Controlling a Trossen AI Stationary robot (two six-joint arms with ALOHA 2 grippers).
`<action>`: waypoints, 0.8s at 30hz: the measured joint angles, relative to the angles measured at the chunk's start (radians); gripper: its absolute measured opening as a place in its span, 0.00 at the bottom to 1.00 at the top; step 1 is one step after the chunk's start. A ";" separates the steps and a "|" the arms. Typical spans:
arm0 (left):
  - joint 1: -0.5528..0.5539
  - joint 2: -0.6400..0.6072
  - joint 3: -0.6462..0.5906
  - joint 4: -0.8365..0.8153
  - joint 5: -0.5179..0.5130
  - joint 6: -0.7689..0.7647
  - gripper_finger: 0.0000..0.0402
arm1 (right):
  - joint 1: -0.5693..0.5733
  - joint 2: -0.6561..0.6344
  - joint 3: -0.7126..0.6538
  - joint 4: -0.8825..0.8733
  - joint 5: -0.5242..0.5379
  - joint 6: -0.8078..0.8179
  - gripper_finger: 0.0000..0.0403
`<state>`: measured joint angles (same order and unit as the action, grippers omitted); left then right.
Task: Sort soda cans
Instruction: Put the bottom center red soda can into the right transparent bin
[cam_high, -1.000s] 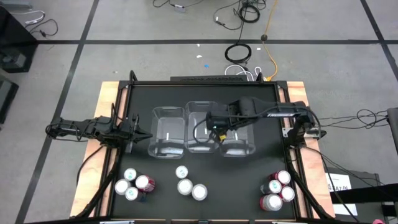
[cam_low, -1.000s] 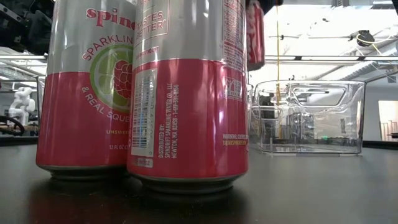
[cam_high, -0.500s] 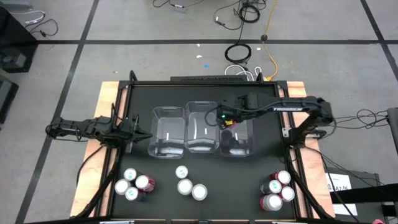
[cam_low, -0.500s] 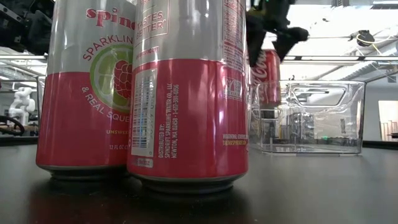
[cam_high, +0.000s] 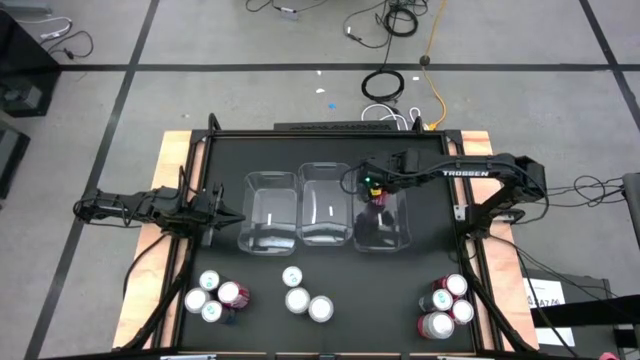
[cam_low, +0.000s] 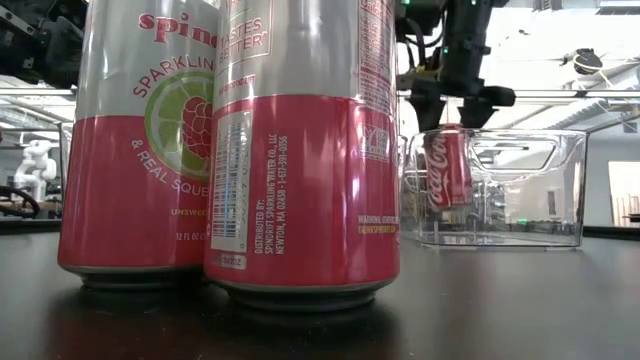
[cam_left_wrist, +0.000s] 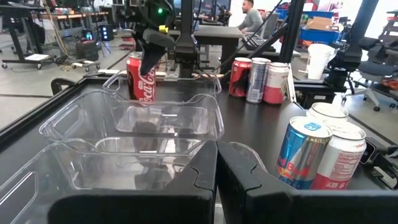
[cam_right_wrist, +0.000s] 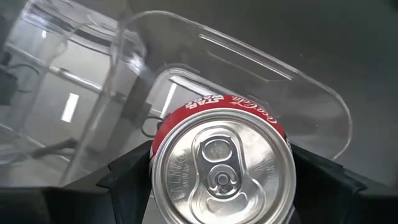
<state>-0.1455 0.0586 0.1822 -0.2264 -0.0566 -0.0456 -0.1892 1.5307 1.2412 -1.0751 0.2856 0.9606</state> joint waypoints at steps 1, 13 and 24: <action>0.000 0.000 0.000 0.000 0.000 0.000 0.03 | -0.005 -0.001 -0.013 0.001 0.001 -0.004 0.74; 0.000 0.000 0.000 0.000 0.000 0.000 0.03 | -0.027 0.000 -0.123 0.112 0.004 -0.064 0.74; 0.000 0.000 0.000 0.000 0.000 0.000 0.03 | -0.051 -0.084 -0.212 0.241 -0.004 -0.060 0.74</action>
<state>-0.1452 0.0586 0.1822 -0.2268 -0.0566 -0.0456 -0.2398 1.4463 1.0292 -0.8343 0.2814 0.9008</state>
